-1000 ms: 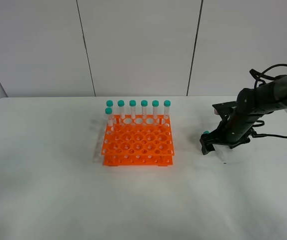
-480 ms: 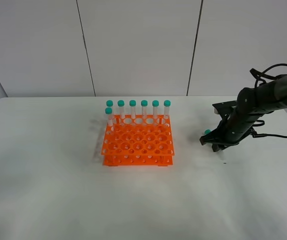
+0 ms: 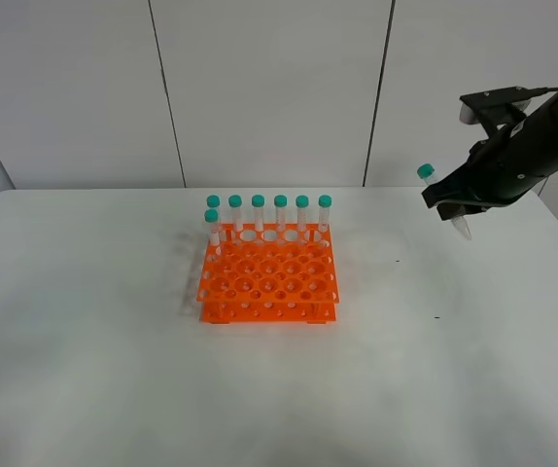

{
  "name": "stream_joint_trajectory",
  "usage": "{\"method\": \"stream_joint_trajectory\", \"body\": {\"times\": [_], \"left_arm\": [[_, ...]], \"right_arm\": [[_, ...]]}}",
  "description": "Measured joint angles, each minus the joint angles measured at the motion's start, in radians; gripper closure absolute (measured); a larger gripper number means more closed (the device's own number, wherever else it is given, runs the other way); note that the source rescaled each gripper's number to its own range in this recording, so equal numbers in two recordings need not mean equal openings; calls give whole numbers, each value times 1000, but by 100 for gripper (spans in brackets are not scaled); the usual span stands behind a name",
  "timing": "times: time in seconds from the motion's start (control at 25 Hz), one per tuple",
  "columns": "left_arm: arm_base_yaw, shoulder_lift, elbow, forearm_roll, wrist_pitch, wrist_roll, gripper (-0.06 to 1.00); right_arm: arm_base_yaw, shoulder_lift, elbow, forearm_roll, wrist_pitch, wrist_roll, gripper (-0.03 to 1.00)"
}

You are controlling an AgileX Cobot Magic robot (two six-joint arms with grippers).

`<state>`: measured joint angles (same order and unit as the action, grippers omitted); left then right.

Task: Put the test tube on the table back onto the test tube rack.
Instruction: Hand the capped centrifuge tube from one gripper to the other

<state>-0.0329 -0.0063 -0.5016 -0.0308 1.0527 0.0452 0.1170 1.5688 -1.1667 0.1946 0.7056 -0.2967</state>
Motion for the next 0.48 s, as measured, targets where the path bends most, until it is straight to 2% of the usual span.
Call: {"method": "stream_joint_trajectory", "body": {"times": [0.16, 0.24, 0.36, 0.48], "left_arm": [[0, 0, 0, 0, 0, 0, -6], [0, 0, 0, 0, 0, 0, -6], [0, 0, 0, 0, 0, 0, -6], [0, 0, 0, 0, 0, 0, -6]], "right_arm": [[0, -119, 0, 153, 159, -131, 96], [0, -161, 2, 253, 218, -253, 96], [0, -178, 7, 400, 296, -428, 96], [0, -162, 11, 523, 351, -539, 96]]}}
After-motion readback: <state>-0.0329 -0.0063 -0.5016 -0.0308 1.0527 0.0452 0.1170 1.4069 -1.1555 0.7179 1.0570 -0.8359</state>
